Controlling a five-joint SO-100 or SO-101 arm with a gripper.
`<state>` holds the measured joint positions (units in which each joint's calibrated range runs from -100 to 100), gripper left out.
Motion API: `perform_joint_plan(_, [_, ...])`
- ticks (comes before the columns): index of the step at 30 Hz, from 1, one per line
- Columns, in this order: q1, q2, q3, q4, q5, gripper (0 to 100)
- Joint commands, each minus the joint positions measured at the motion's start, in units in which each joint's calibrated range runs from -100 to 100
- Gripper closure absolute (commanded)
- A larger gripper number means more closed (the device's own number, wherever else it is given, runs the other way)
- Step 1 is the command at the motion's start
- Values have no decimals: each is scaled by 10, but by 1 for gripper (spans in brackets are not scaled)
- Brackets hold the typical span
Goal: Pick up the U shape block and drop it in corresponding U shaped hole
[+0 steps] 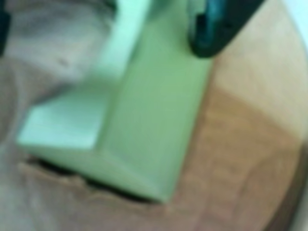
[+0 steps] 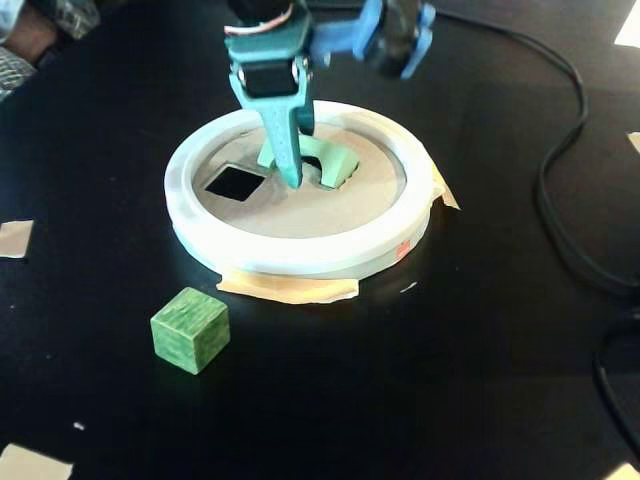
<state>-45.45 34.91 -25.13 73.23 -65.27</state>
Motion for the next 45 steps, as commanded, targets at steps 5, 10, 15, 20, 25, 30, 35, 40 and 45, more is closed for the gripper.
perform_joint_plan(5, [18,-133,-59,24,49,31])
perform_joint_plan(10, [-5,-168,-60,13,46,33])
perform_joint_plan(15, [-16,-196,-56,23,49,33])
perform_joint_plan(20, [-17,-221,-51,25,44,31])
perform_joint_plan(25, [-77,-249,-58,21,13,5])
perform_joint_plan(30, [-170,-241,-59,11,-39,0])
perform_joint_plan(35, [-192,-177,-74,-50,-68,0])
perform_joint_plan(40, [-191,-97,-97,-188,-67,0])
perform_joint_plan(45, [-176,-62,-89,-189,-66,0])
